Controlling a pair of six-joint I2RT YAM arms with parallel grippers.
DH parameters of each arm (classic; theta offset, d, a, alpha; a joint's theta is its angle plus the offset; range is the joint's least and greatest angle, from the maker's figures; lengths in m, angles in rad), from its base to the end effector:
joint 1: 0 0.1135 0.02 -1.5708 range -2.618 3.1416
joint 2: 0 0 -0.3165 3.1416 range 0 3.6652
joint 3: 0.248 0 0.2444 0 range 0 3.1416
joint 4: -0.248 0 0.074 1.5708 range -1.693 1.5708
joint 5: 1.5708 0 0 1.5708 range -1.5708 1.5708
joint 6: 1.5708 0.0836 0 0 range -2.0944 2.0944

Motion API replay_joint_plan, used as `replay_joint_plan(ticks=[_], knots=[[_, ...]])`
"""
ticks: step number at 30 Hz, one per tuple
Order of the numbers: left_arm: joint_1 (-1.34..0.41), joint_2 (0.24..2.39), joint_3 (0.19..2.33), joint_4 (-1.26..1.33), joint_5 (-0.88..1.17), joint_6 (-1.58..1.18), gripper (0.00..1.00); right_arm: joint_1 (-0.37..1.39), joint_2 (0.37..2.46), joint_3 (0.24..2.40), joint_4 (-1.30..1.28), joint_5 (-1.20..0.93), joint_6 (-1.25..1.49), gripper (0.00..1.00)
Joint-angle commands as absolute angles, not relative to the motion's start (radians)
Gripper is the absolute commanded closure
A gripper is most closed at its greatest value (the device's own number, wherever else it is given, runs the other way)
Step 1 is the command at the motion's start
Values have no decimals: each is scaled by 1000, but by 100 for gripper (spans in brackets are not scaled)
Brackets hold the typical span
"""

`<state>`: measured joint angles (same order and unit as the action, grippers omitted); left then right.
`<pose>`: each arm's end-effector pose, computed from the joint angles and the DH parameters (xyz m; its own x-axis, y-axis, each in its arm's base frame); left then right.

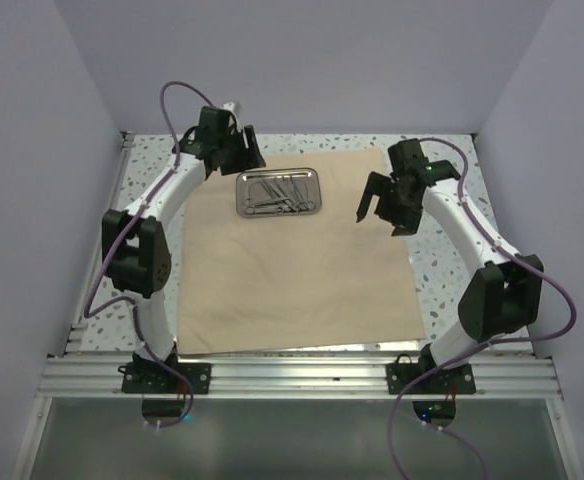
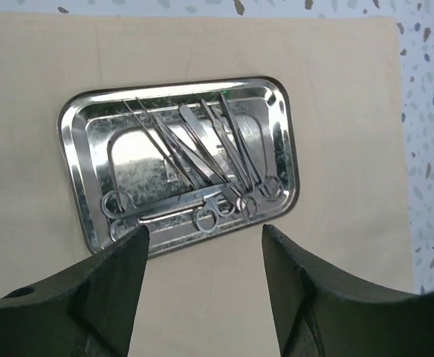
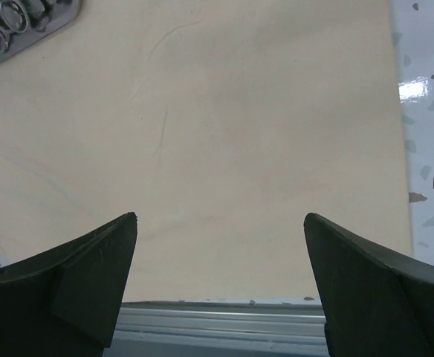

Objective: Open and lay out the surgical kit
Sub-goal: Pick up the medical item from the container.

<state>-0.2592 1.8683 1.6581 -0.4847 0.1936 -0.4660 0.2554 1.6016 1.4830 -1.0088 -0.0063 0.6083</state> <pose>0.4568 -0.1378 0.3254 -0.7301 -0.2626 -0.6309 0.0742 0.8873 -0.4552 0.3286 0.0863 0.3190 -0.8631 0.3653 -0.3488 0.2900 0.9238 0.2498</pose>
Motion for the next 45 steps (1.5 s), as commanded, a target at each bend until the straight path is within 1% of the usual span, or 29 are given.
replay_joint_plan(ticks=[1, 3, 4, 5, 6, 8, 10, 14, 17, 22, 25, 30, 34, 39, 45], knots=[[-290, 2017, 1804, -575, 95, -558, 35, 256, 1615, 1424, -953, -103, 566, 2], [-314, 2078, 1925, -584, 81, -537, 39, 258, 1632, 1398, -943, -126, 555, 2], [-337, 2141, 1971, -592, 86, -510, 39, 256, 1635, 1391, -934, -133, 554, 2], [-350, 2172, 2056, -592, 97, -432, 38, 256, 1646, 1387, -934, -146, 552, 2], [-359, 2199, 2092, -588, 118, -382, 36, 256, 1651, 1388, -937, -149, 548, 2], [-377, 2258, 2158, -587, 156, -260, 34, 258, 1657, 1397, -962, -147, 538, 2], [-376, 2276, 2167, -584, 170, -203, 31, 258, 1654, 1408, -972, -130, 540, 2], [-373, 2270, 2108, -583, 178, -36, 30, 256, 1640, 1419, -1008, -80, 552, 2], [-333, 2224, 1990, -534, 202, -43, 34, 258, 1621, 1416, -1034, -57, 560, 2], [-327, 2181, 1876, -500, 207, 30, 44, 256, 1618, 1416, -1078, -15, 557, 2], [-325, 2169, 1832, -503, 192, 84, 44, 256, 1617, 1413, -1092, -11, 561, 2], [-325, 2119, 1780, -479, 298, 141, 44, 258, 1621, 1411, -1111, -2, 563, 2], [-325, 2128, 1770, -465, 314, 163, 44, 258, 1621, 1410, -1127, -2, 561, 2], [-330, 2196, 1828, -489, 330, 170, 44, 258, 1614, 1411, -1143, 18, 558, 2], [-339, 2249, 1853, -509, 298, 186, 44, 255, 1600, 1398, -1160, 34, 555, 1]])
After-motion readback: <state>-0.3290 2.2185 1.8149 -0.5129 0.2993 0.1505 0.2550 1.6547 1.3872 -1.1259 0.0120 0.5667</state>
